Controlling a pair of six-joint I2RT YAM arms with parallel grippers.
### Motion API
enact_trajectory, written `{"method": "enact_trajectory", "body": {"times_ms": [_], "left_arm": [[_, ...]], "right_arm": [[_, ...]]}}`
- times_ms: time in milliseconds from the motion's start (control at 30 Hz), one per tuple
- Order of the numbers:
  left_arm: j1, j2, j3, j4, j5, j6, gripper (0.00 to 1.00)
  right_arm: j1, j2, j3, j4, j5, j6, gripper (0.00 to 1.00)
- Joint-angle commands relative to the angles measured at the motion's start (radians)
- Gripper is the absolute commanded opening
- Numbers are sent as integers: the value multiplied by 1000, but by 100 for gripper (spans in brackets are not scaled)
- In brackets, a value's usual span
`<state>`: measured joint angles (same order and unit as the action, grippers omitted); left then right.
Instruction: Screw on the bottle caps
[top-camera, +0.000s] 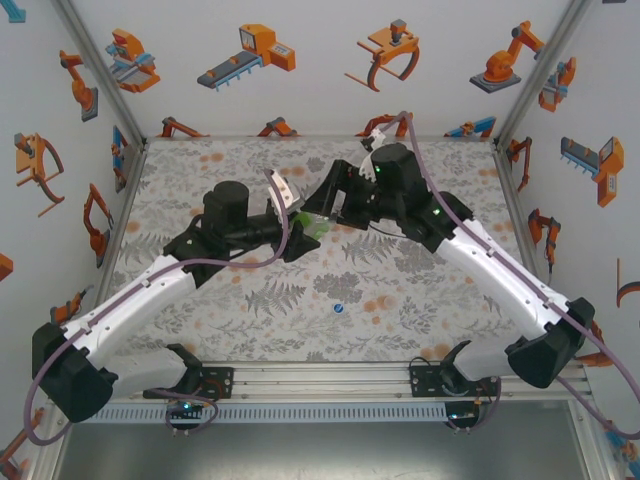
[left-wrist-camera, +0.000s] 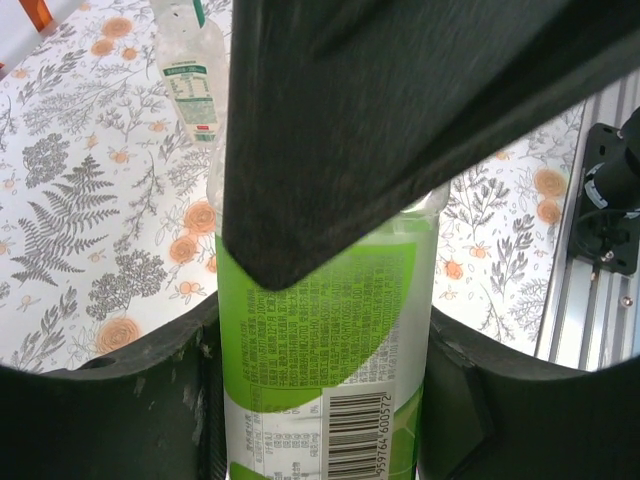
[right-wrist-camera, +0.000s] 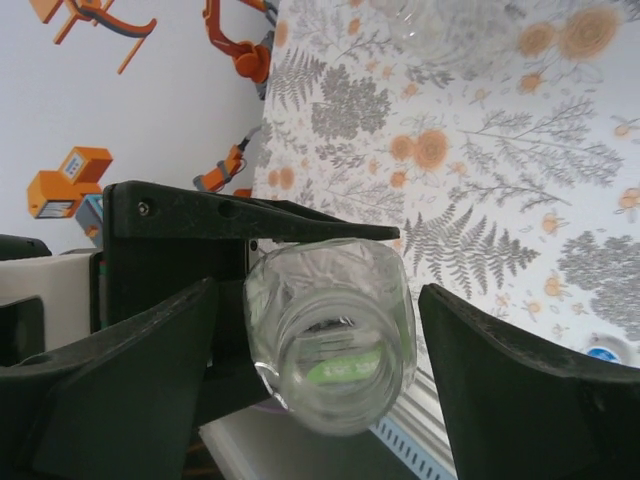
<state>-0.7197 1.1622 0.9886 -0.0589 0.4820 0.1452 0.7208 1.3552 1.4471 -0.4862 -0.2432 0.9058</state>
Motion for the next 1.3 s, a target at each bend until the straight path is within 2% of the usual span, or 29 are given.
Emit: {"method": "enact_trajectory", "body": {"times_ms": [0,233,467,867,1267], "left_arm": [[-3,-37,-22,42,-30,9,33],[-1,-80,-52,76,-94,-2,26],[10,-121,-90,139,-127,-40,0],[18,-141,-109,155,-165,-74,0],[17,-136,-113,131,-158,-66,0]], "right_arm": [[-1,-40,83,-114,74,-110,75],[-7,-82,132,-261,210,-224,73],[-7,-108,80,-364,295,-278,70],[-7,-153,-315,-354,394,-288,62],[-19,-139,-657,-161,427,-210,57]]}}
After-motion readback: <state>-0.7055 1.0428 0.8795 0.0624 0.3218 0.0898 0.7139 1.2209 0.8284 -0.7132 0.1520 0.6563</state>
